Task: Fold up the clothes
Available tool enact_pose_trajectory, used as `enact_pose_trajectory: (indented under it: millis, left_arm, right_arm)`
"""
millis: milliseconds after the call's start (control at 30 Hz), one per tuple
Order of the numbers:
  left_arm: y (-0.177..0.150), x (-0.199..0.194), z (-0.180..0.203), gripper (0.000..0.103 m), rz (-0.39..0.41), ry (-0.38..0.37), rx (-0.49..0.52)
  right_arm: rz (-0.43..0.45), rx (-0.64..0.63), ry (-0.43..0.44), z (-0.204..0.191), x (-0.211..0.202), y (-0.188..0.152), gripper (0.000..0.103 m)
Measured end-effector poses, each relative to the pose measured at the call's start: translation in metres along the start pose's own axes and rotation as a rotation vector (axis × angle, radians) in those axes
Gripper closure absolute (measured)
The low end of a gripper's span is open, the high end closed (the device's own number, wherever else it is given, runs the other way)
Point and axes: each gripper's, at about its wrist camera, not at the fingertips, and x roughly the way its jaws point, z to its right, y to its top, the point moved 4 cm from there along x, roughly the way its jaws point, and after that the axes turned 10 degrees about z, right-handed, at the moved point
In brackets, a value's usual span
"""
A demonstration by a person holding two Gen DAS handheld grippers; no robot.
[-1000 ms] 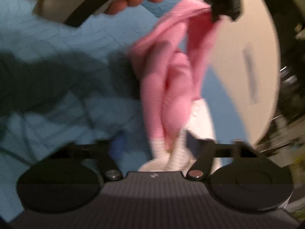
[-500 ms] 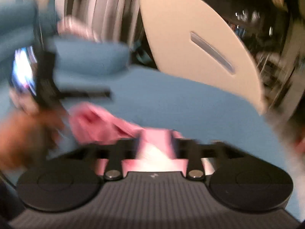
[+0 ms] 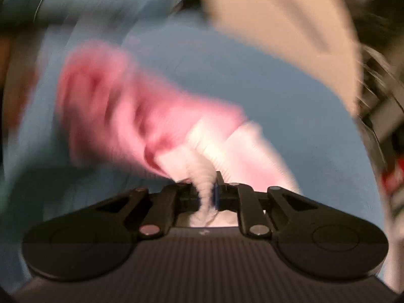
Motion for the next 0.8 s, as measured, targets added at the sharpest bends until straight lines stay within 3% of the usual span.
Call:
enact_pose_trajectory:
  millis: [100, 133, 167, 200, 233, 267, 300, 433, 500, 567, 633, 700, 733, 767, 800]
  left_arm:
    - [-0.004, -0.001, 0.013, 0.005, -0.02, -0.078, 0.027]
    - [-0.007, -0.001, 0.016, 0.005, -0.028, -0.087, 0.045]
    - [-0.009, -0.001, 0.018, 0.005, -0.032, -0.091, 0.056]
    - [-0.011, -0.001, 0.019, 0.005, -0.039, -0.095, 0.065]
    - [-0.013, 0.0, 0.02, 0.004, -0.048, -0.099, 0.068]
    - [-0.015, 0.0, 0.021, 0.003, -0.057, -0.105, 0.068]
    - [-0.018, 0.002, 0.022, 0.002, -0.076, -0.116, 0.064]
    - [-0.031, 0.012, 0.026, 0.002, -0.198, -0.202, 0.026]
    - [-0.036, 0.013, 0.03, 0.002, -0.235, -0.233, 0.019]
    - [-0.039, 0.012, 0.036, 0.002, -0.243, -0.258, 0.049]
    - [-0.041, 0.008, 0.044, 0.002, -0.23, -0.276, 0.105]
    - [-0.044, 0.004, 0.053, 0.002, -0.219, -0.303, 0.158]
    - [-0.046, 0.002, 0.056, 0.002, -0.215, -0.322, 0.181]
    - [-0.047, -0.001, 0.058, 0.002, -0.214, -0.338, 0.197]
    - [-0.047, -0.004, 0.061, 0.002, -0.211, -0.367, 0.214]
  right_arm:
    - [0.214, 0.234, -0.239, 0.073, -0.022, 0.028, 0.089]
    - [0.238, 0.302, -0.32, 0.096, -0.026, 0.029, 0.086]
    - [0.248, 0.377, -0.431, 0.124, -0.031, 0.025, 0.077]
    - [0.215, 0.442, -0.556, 0.154, -0.033, 0.015, 0.055]
    - [0.156, 0.463, -0.614, 0.17, -0.03, 0.005, 0.041]
    - [0.079, 0.455, -0.622, 0.18, -0.025, -0.007, 0.032]
    - [0.012, 0.433, -0.614, 0.189, -0.025, -0.022, 0.033]
    - [0.036, 0.42, -0.594, 0.2, -0.073, -0.067, 0.025]
    - [0.008, 0.471, -0.473, 0.193, -0.098, -0.096, 0.026]
    - [-0.052, 0.467, -0.328, 0.17, -0.095, -0.121, 0.026]
    - [-0.123, 0.363, -0.223, 0.149, -0.104, -0.139, 0.026]
    - [-0.236, 0.181, -0.272, 0.131, -0.096, -0.152, 0.017]
    - [-0.269, 0.173, -0.291, 0.127, -0.092, -0.155, 0.018]
    - [-0.262, 0.244, -0.263, 0.128, -0.094, -0.151, 0.022]
    - [-0.254, 0.315, -0.235, 0.129, -0.095, -0.148, 0.056]
